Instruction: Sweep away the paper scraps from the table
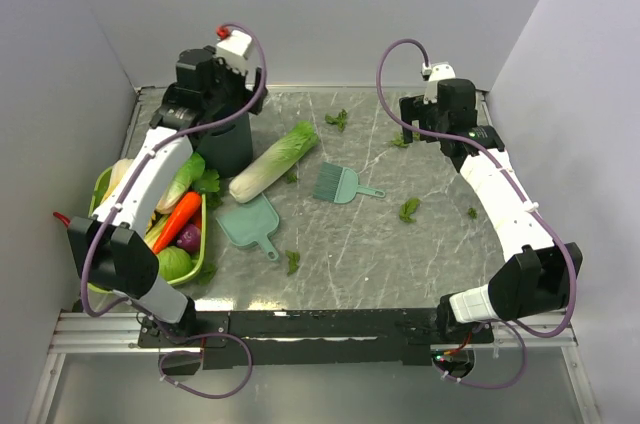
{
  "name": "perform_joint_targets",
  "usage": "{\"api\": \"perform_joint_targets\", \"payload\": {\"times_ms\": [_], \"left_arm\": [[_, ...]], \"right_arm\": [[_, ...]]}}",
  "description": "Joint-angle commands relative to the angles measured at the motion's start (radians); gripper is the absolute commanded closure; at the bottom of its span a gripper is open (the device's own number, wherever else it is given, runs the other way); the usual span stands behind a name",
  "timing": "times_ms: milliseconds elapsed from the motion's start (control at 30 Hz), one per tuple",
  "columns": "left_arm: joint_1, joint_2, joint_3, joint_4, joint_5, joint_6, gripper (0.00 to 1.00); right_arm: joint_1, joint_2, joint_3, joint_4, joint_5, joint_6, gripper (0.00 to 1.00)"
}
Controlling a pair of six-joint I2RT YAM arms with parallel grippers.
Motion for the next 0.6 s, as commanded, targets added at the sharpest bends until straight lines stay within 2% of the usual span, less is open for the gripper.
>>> {"api": "perform_joint_targets", "payload": {"times_ms": [0, 133, 267, 400, 433, 567], "left_arm": [[-0.053, -0.033, 0.03, -0.093, 0.067, 0.054, 0.04], [-0.089, -0.061, -0.014, -0.158, 0.177, 0.143, 0.04], [-0.127, -0.065, -0.019, -0.268, 0.317, 0.214, 0.04], [-0.139, -0.1, -0.057, -0.365, 0.343, 0.251, 0.04], [-0.141, -0.104, -0.065, -0.441, 0.354, 0.271, 0.03], [-0.144, -0.116, -0.137, -0.581, 0.366, 0.382, 0.01]], "right_arm": [[0.013, -0.007, 0.04, 0.025, -0.002, -0.005, 0.0], [0.033, -0.013, 0.021, 0.029, -0.008, -0.077, 0.0], [0.053, -0.036, 0.001, -0.02, -0.118, -0.22, 0.0], [0.066, -0.08, -0.052, -0.056, -0.224, -0.286, 0.0], [0.072, -0.083, -0.059, -0.064, -0.253, -0.291, 0.0], [0.074, -0.1, -0.109, -0.09, -0.38, -0.303, 0.0]]}}
